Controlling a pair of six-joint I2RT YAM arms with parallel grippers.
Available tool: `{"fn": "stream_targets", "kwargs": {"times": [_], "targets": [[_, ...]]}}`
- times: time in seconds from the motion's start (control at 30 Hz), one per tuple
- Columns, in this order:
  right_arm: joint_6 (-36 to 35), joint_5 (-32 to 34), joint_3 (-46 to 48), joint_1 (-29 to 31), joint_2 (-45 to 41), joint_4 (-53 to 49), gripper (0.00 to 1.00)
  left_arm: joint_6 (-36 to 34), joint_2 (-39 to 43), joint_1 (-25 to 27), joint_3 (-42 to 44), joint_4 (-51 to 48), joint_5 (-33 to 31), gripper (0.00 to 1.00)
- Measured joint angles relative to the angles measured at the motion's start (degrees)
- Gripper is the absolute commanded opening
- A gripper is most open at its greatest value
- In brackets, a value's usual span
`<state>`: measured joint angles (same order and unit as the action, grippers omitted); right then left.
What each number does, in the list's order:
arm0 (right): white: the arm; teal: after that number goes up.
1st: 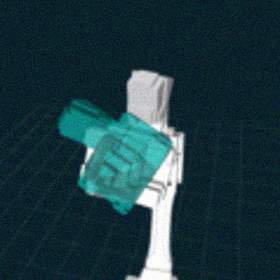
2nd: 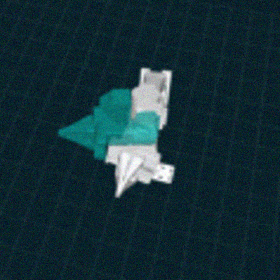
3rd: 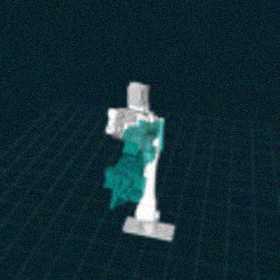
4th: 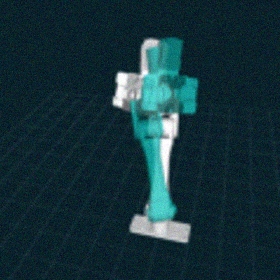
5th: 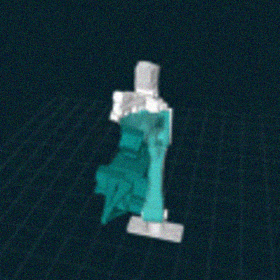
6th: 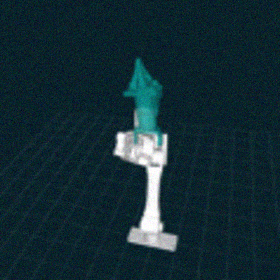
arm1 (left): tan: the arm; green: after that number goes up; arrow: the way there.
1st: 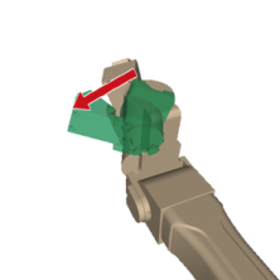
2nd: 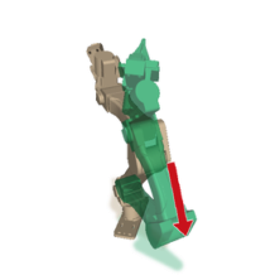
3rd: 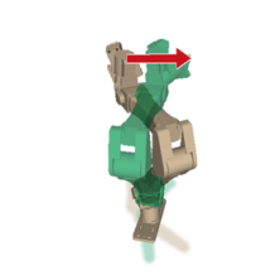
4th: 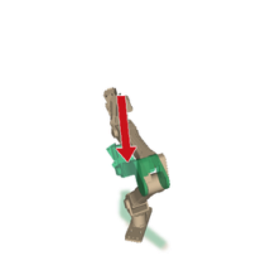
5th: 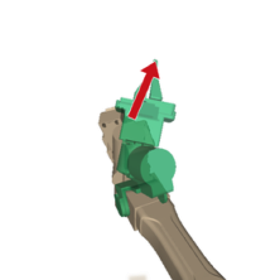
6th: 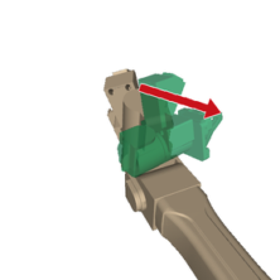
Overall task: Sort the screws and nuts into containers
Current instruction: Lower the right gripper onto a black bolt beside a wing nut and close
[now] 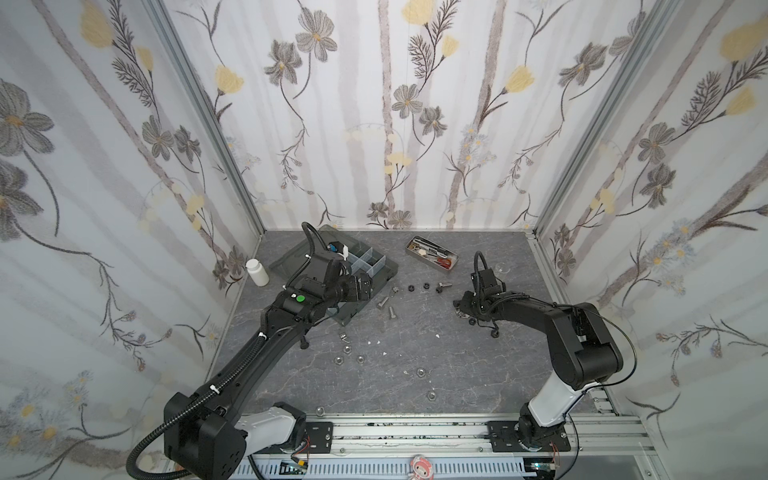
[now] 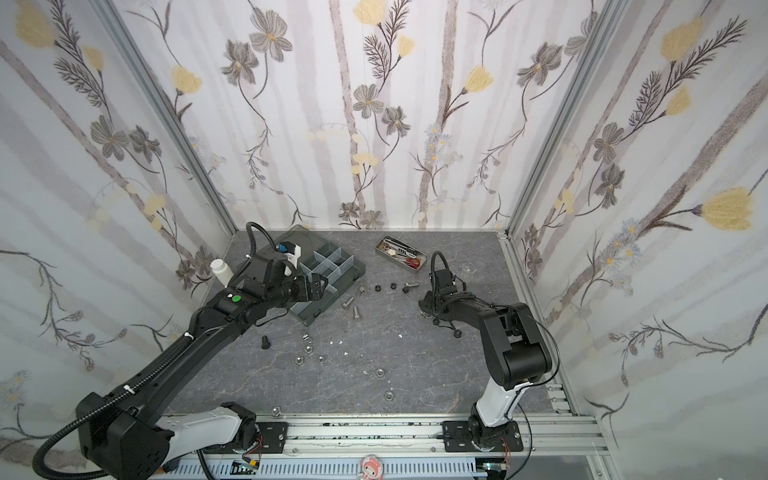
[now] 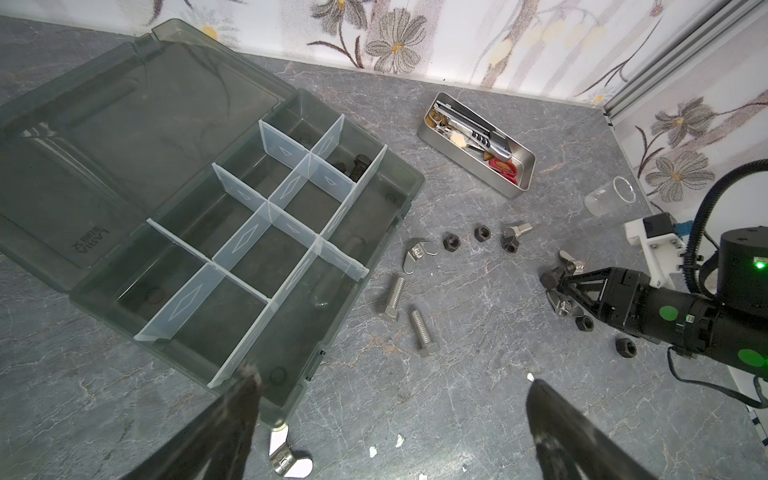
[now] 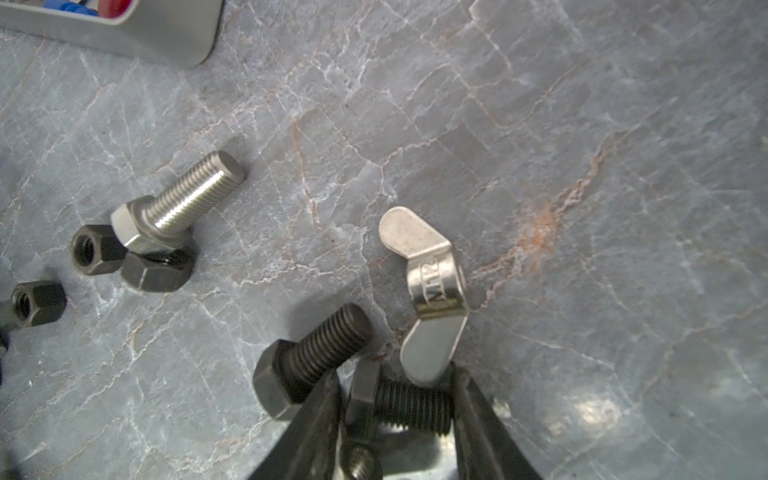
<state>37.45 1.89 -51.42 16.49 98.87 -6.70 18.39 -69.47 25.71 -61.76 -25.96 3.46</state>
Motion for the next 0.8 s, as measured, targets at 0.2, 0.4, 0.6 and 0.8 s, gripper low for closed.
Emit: {"fn": "stream_targets", "kwargs": {"times": [0.2, 0.4, 0.6, 0.8], "targets": [[-0.09, 0.02, -0.74, -0.02, 0.39, -0.26, 0.26, -0.02, 0.0, 0.0, 0.04, 0.0, -0.04, 1.0], [-0.52, -0.04, -0.87, 0.0, 0.04, -1.01, 0.26, -0.17, 0.0, 0.0, 0.09, 0.0, -0.28, 1.0], [-2.01, -0.04, -0.87, 0.04, -3.23, -2.82, 0.27, -0.17, -0.22, 0.0, 0.11, 0.0, -0.48, 1.0], [-4.31, -1.01, -0.87, 0.04, -8.44, -3.21, 0.27, -0.15, -0.55, 0.0, 0.09, -0.02, -0.7, 1.0]]}}
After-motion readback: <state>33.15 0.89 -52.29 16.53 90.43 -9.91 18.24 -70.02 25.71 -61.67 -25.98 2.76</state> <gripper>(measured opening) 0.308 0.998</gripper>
